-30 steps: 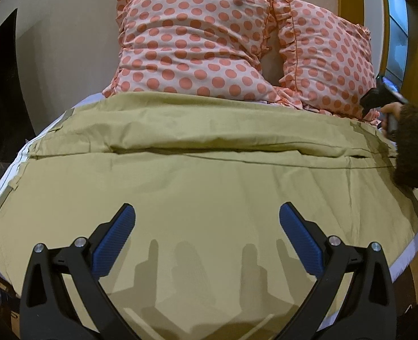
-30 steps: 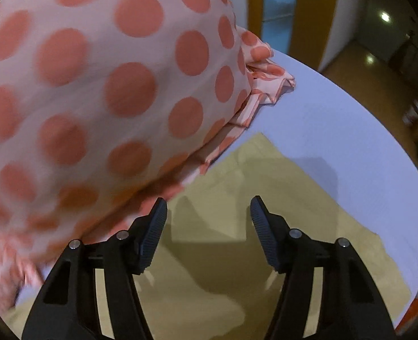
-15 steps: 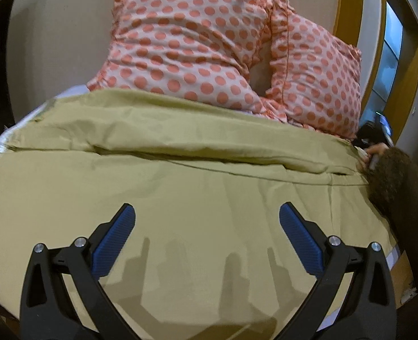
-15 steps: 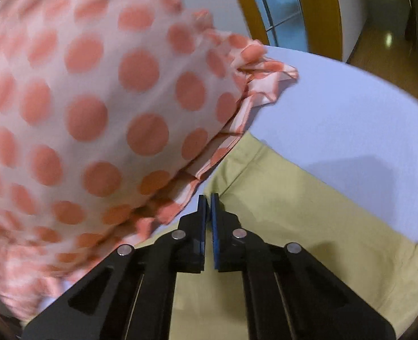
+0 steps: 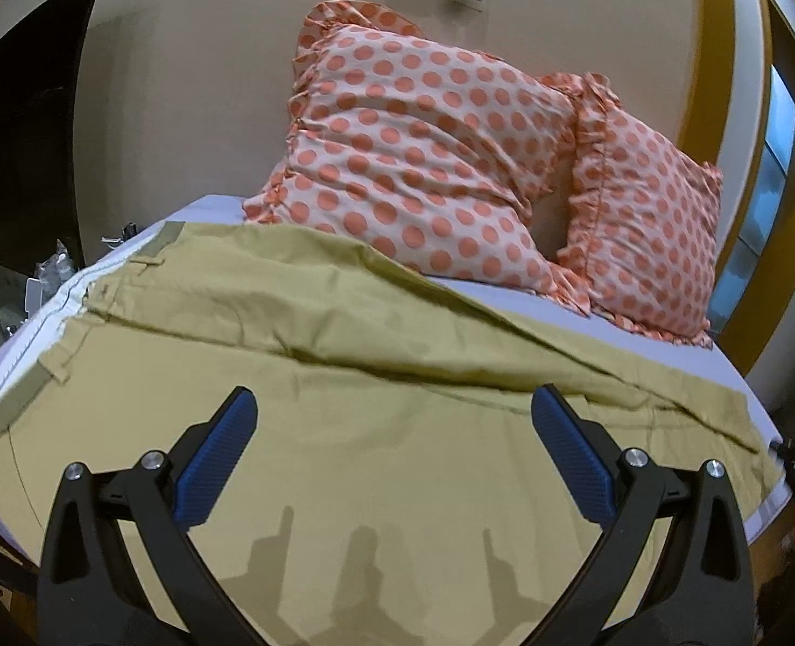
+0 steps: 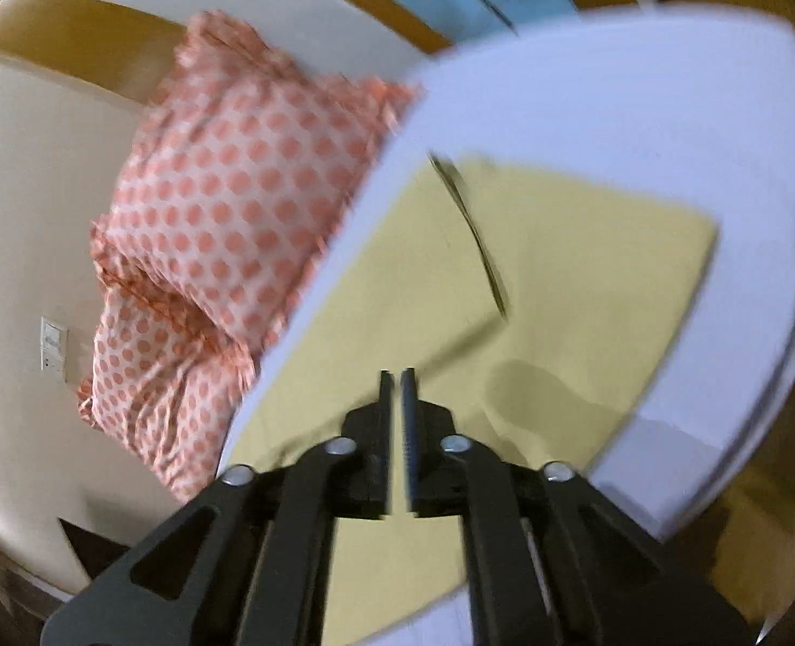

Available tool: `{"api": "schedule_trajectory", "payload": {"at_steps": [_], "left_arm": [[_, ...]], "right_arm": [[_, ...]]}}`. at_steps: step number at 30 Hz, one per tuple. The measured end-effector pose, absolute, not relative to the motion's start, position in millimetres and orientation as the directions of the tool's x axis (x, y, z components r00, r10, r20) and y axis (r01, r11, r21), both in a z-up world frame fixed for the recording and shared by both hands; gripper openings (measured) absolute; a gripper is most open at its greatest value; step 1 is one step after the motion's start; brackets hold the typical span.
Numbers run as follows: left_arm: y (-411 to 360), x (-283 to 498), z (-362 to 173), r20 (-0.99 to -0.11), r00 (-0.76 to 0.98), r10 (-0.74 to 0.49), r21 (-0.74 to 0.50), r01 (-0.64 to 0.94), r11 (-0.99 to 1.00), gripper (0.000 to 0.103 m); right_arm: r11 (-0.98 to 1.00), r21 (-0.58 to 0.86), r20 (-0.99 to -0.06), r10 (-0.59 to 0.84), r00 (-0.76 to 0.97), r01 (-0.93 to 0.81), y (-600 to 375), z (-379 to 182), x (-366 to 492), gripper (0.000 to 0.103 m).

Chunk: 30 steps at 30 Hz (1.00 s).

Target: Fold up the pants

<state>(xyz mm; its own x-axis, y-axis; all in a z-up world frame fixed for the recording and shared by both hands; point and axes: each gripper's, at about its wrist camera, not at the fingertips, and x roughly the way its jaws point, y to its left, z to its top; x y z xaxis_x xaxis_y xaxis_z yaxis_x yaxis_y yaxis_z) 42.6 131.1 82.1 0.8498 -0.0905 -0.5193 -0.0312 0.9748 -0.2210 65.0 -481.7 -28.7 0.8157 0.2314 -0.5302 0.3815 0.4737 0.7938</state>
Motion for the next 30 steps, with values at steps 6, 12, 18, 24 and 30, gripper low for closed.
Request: {"api": "schedule_trajectory", "payload": {"at_steps": [6,12,18,24,30], "left_arm": [[141.6,49.8,86.4,-0.544,0.837,-0.052,-0.229,-0.088,0.969,0.101],[137.5,51.4,77.7,-0.562,0.826,-0.041,-0.198,-0.087,0.976,0.101],[145.2,70.3,78.3,-0.580,0.813,-0.046,-0.208,-0.094,0.974,0.101],[167.1,108.7,81.5,-0.616,0.781,-0.104,-0.299,-0.109,0.948,0.101],[182.3,187.2,76.3,-0.696,0.703,-0.146,-0.349,-0.153,0.925,0.100]], "right_arm": [[0.477,0.820,-0.503,0.336,0.796,0.317,-442.8,-22.4,80.1,0.062],[0.420,0.793,-0.569,0.251,0.783,0.442,-439.1,-28.0,100.7,0.052],[0.324,0.816,-0.539,0.128,0.833,0.478,-449.9,-26.3,101.0,0.033],[0.267,0.908,-0.366,0.133,0.921,0.322,-467.2,-43.2,85.7,0.002],[0.292,0.928,-0.275,0.122,0.954,0.230,-470.2,-25.5,71.0,0.002]]}}
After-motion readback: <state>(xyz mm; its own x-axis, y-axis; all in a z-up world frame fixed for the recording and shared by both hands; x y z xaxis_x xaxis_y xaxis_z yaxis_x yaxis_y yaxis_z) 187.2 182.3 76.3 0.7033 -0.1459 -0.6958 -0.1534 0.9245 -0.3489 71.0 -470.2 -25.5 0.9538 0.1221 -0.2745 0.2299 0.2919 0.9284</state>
